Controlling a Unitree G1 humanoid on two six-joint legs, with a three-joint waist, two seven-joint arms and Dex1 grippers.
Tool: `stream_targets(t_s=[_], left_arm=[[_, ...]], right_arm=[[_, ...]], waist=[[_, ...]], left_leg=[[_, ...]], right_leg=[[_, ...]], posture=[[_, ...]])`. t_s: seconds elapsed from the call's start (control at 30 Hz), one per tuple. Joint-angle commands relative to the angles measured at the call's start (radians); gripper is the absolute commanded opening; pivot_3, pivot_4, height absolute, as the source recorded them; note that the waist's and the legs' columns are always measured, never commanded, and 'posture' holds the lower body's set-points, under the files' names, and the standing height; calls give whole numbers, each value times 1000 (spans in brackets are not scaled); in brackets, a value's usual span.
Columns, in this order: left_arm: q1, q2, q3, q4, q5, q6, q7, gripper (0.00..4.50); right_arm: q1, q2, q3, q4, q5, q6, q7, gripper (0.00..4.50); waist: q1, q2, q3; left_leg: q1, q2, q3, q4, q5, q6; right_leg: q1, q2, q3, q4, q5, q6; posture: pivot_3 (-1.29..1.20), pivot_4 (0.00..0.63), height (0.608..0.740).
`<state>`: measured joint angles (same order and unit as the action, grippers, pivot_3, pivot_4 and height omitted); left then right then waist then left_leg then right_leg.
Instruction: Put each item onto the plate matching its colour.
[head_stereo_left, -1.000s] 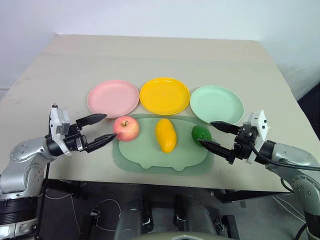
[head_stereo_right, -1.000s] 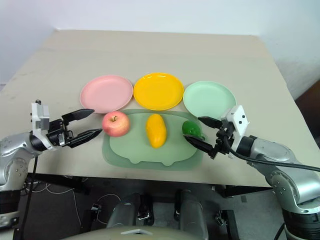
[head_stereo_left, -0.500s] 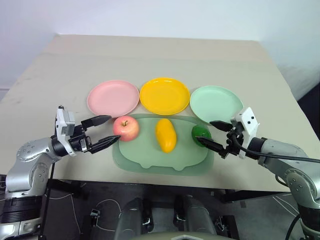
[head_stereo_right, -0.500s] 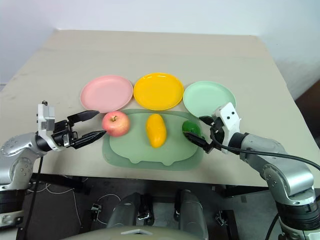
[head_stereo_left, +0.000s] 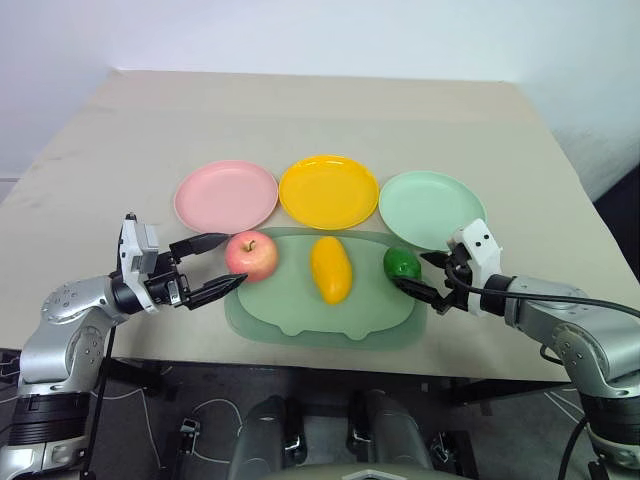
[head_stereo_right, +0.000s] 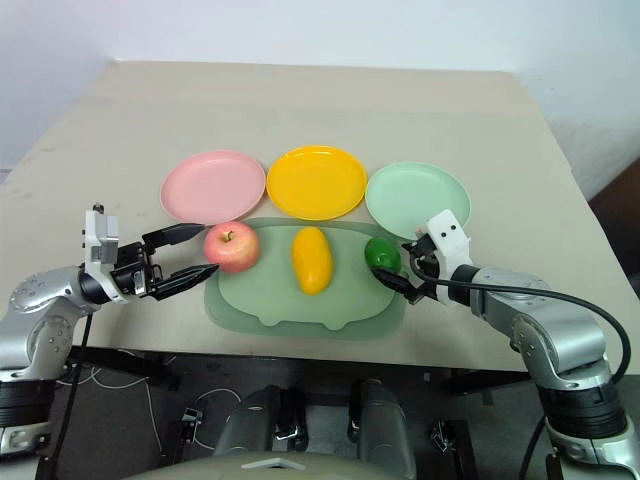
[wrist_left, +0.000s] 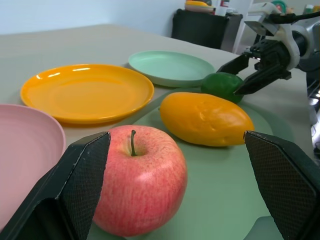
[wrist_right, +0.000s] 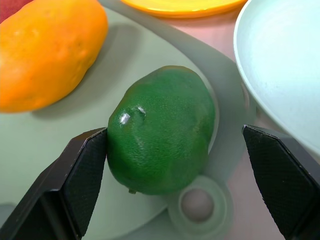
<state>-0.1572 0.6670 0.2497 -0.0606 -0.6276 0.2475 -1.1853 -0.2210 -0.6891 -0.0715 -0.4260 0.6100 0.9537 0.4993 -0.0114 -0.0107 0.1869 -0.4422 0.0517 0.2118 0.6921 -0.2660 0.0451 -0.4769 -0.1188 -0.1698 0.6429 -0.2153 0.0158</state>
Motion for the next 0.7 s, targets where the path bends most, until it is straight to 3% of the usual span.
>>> stream_targets(t_s=[0.03,0.2,0.37,0.53,0.7], left_arm=[[-13,8,16,-15,0,-24,2,4500],[-12,10,18,-11,6,-27,0,4500],[-13,8,23,-11,1,-25,5,4500],[1,10,34,-26,-8,-23,18,4500],[27,11,44,-50,-11,-21,34,4500]], right_arm=[[-13,11,-1,-10,-7,-8,4,4109],[-12,14,-4,-33,3,-21,25,2811],[-33,25,-75,-59,72,-10,44,2778],[-167,59,-183,36,106,-45,7,2778],[-330,73,-57,349,-79,-145,-26,2778]], waist=[[0,0,0],[-1,0,0],[-1,0,0],[-3,0,0],[-6,0,0]], left_leg=[[0,0,0,0,0,0],[0,0,0,1,0,0],[0,0,0,1,0,0],[0,0,0,2,0,0],[-1,0,0,3,0,1]], right_leg=[[0,0,0,0,0,0],[-1,0,0,2,1,1],[-1,0,0,2,0,1],[-1,0,0,3,1,1],[-1,0,0,4,0,0]], posture=[[0,150,696],[0,150,696],[0,150,696],[0,150,696],[0,150,696]])
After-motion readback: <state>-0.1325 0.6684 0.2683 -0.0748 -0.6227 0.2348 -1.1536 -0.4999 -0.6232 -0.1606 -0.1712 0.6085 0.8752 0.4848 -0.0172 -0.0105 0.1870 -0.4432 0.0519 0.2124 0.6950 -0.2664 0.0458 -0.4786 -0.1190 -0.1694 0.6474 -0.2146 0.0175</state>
